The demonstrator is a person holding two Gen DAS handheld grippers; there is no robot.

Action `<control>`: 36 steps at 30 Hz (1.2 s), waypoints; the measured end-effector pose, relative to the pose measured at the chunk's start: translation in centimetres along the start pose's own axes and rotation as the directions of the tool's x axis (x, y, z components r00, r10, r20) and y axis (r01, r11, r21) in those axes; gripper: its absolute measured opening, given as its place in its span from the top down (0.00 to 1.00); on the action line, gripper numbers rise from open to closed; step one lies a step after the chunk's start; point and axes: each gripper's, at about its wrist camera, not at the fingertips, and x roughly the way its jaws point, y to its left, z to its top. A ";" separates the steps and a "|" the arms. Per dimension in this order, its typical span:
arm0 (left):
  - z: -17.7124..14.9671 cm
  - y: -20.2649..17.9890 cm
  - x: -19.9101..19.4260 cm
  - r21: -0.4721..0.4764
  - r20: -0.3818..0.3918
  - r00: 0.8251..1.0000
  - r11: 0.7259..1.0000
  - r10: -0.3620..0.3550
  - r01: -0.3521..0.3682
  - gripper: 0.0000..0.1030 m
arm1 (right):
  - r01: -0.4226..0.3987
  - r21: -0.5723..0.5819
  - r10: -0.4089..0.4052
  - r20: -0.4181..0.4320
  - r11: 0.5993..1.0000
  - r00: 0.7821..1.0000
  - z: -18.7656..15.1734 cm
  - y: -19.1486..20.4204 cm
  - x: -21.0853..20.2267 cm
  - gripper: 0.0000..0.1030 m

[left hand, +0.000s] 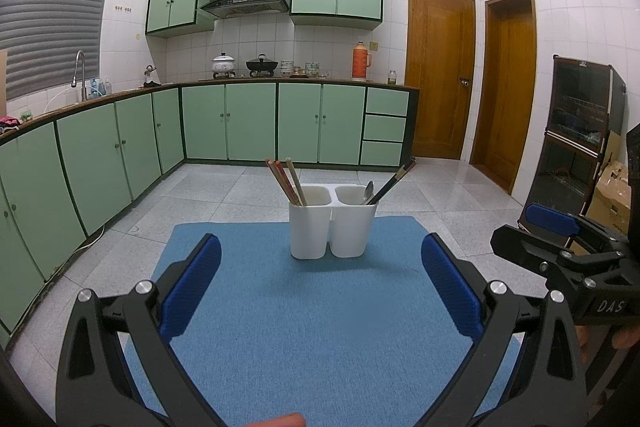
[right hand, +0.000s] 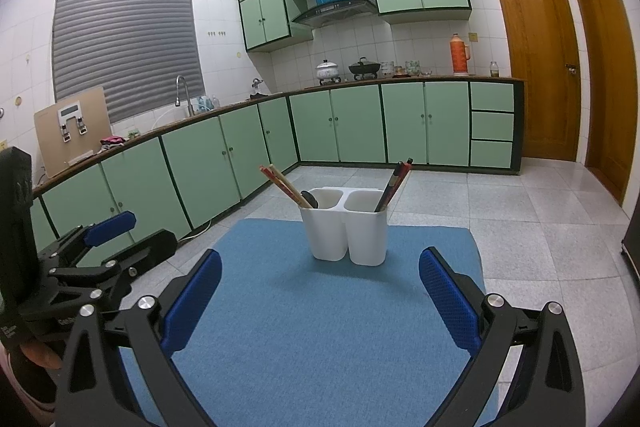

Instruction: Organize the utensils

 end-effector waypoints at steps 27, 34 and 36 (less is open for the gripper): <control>-0.4 0.2 0.2 -0.003 -0.006 1.000 1.000 0.002 -0.002 0.06 | 0.001 0.000 -0.001 -0.005 1.000 1.000 -0.3 -0.6 0.3 0.06; -0.4 0.4 0.5 -0.006 -0.008 1.000 1.000 0.001 -0.001 0.06 | 0.001 -0.001 -0.001 -0.006 1.000 1.000 -0.3 -0.6 0.2 0.06; -0.5 0.5 0.5 -0.006 -0.008 1.000 1.000 0.000 0.000 0.06 | 0.000 0.000 0.000 -0.005 1.000 1.000 -0.3 -0.6 0.2 0.06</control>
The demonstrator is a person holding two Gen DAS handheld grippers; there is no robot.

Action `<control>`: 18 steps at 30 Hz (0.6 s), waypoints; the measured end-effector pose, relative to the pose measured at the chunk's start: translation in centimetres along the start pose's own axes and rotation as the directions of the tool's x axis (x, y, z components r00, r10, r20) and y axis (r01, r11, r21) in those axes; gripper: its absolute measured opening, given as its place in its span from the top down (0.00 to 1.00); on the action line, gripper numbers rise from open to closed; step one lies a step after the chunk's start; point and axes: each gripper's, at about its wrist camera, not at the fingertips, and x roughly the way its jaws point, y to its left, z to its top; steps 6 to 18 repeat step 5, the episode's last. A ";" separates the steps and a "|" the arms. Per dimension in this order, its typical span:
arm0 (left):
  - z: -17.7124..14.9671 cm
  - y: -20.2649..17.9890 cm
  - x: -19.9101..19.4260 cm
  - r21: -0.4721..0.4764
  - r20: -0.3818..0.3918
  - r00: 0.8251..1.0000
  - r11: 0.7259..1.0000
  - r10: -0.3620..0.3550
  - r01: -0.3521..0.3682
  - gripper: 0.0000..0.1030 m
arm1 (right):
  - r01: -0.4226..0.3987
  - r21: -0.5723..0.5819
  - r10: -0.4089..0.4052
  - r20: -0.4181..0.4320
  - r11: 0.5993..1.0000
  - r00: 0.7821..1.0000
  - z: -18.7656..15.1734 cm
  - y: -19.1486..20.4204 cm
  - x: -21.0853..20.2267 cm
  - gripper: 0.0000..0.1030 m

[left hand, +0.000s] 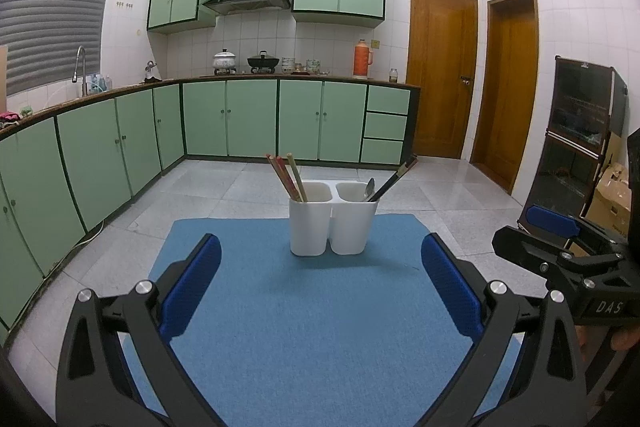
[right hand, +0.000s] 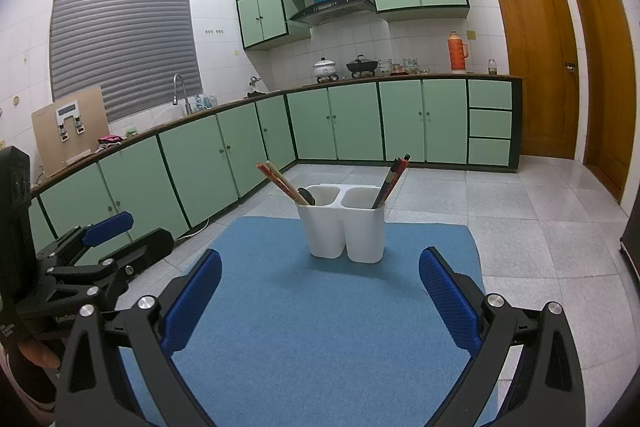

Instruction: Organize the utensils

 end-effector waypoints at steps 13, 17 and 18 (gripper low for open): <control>0.0 0.0 0.0 0.001 -0.001 1.000 1.000 0.001 -0.001 0.06 | 0.000 0.001 0.000 -0.001 1.000 1.000 0.0 0.0 0.0 0.06; 0.0 0.0 0.0 0.001 -0.001 1.000 1.000 0.001 -0.001 0.06 | 0.000 0.001 0.000 -0.001 1.000 1.000 0.0 0.0 0.0 0.06; 0.0 0.0 0.0 0.001 -0.001 1.000 1.000 0.001 -0.001 0.06 | 0.000 0.001 0.000 -0.001 1.000 1.000 0.0 0.0 0.0 0.06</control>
